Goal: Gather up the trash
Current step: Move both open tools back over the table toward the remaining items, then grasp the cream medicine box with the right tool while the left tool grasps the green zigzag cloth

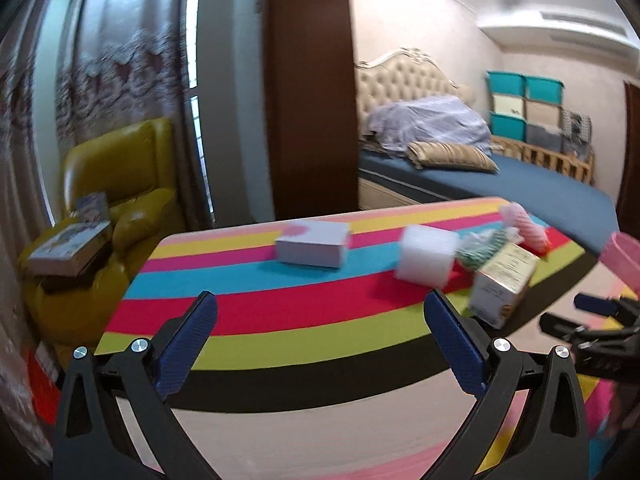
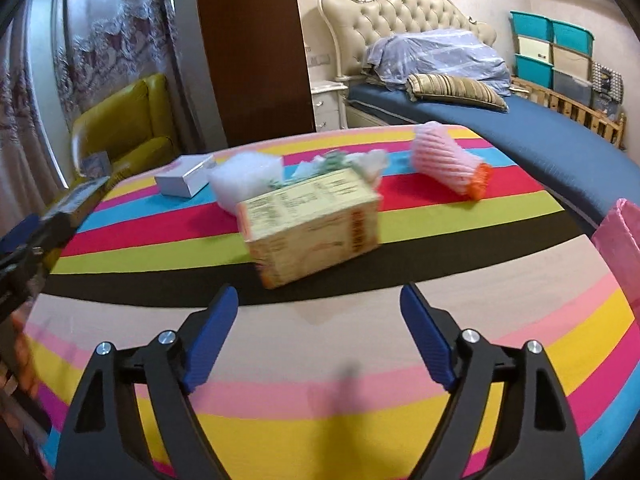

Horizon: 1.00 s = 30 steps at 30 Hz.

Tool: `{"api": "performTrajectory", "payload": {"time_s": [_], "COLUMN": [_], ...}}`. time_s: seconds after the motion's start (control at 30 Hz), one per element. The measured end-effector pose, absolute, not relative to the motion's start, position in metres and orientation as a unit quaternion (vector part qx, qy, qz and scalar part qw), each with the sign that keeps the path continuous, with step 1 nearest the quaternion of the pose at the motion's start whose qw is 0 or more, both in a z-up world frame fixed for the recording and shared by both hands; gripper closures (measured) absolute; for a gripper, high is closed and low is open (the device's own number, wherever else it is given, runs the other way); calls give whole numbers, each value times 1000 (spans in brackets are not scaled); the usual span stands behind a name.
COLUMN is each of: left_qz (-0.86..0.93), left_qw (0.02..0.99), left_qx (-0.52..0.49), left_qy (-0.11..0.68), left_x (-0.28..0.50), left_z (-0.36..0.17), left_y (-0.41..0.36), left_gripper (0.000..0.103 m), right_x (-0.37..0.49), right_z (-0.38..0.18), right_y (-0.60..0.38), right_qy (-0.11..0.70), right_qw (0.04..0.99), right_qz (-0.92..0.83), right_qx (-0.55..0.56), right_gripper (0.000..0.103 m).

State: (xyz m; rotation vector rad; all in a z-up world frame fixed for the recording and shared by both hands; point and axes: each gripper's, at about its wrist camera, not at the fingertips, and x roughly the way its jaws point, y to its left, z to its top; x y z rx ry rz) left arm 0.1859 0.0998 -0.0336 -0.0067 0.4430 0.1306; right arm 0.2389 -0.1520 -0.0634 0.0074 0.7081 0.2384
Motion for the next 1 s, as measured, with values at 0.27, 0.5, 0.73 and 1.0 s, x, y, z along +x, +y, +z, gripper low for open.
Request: {"api": "performTrajectory", "payload": {"time_s": [0.27,0.5,0.73,1.0], "left_qz": [60,58,47,18], "left_qw": [974,972,964,958], "left_qx": [-24,-24,-29,-28], "left_qy": [215,226,258,285], "left_x": [160,161,181,198], "left_z": [-41,-45,-53,-53], "left_y": [131,148,143,101], "left_gripper": [6,6,6,6], "right_x": [274,319,321,290], "right_z": [-65,-73,-75,-67], "right_y": [-91,-72,-123,-205], "right_qy": [350,376,408,388], "right_qw": [937,921,910,920], "right_qz": [12,-99,-78,5], "right_qx": [-6,-1,17,56], "right_gripper": [14,13,14,14]}}
